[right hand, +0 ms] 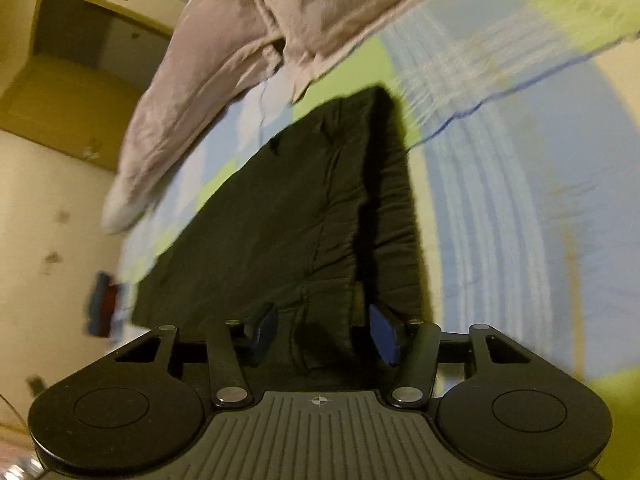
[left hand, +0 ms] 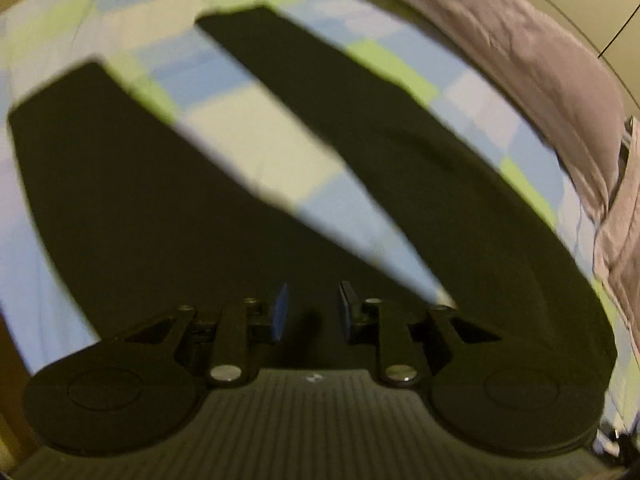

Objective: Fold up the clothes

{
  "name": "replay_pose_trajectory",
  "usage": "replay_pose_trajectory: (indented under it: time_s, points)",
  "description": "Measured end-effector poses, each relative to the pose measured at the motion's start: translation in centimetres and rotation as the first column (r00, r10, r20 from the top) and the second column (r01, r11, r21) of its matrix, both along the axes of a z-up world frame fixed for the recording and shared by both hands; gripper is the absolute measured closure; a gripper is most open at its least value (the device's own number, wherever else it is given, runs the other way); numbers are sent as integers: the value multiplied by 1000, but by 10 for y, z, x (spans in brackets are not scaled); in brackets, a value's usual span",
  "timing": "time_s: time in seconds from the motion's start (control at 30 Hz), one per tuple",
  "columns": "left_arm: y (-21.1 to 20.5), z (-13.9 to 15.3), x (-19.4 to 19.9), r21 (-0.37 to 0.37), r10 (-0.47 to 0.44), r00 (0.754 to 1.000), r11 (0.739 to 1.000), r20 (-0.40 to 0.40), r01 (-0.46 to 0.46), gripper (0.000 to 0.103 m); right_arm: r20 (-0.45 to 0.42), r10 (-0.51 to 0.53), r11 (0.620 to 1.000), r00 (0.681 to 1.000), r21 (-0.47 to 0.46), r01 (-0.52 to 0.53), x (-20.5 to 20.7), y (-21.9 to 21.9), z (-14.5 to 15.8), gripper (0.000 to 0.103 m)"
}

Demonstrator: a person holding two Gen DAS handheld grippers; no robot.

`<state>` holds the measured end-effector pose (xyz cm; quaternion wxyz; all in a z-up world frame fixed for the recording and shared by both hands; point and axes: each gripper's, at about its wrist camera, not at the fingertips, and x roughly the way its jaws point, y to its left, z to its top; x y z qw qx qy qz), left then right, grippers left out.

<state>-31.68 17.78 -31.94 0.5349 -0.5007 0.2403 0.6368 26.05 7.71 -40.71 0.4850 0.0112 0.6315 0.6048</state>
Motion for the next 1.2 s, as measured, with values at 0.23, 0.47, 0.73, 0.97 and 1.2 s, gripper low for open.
replay_pose_trajectory:
  time_s: [0.23, 0.47, 0.73, 0.97, 1.2]
  points:
    - [-27, 13, 6, -3, 46, 999, 999, -3, -46, 82, 114, 47, 999, 992, -2, -47, -15, 14, 23, 102]
    - [-37, 4, 8, -37, 58, 997, 998, -43, -60, 82, 123, 17, 988, 992, -156, 3, 13, 7, -9, 103]
    - [-50, 8, -1, -50, 92, 992, 994, -82, -96, 81, 75, -142, 966, 987, -209, 155, 43, -49, 18, 24]
    - [-62, 14, -13, -41, 115, 990, 992, -87, -119, 81, -24, -157, 959, 987, -245, 146, 20, -107, 18, 44]
    - [-73, 16, -18, -28, 128, 989, 991, -75, -130, 81, 22, -83, 969, 996, -230, 86, 12, -95, 9, 101]
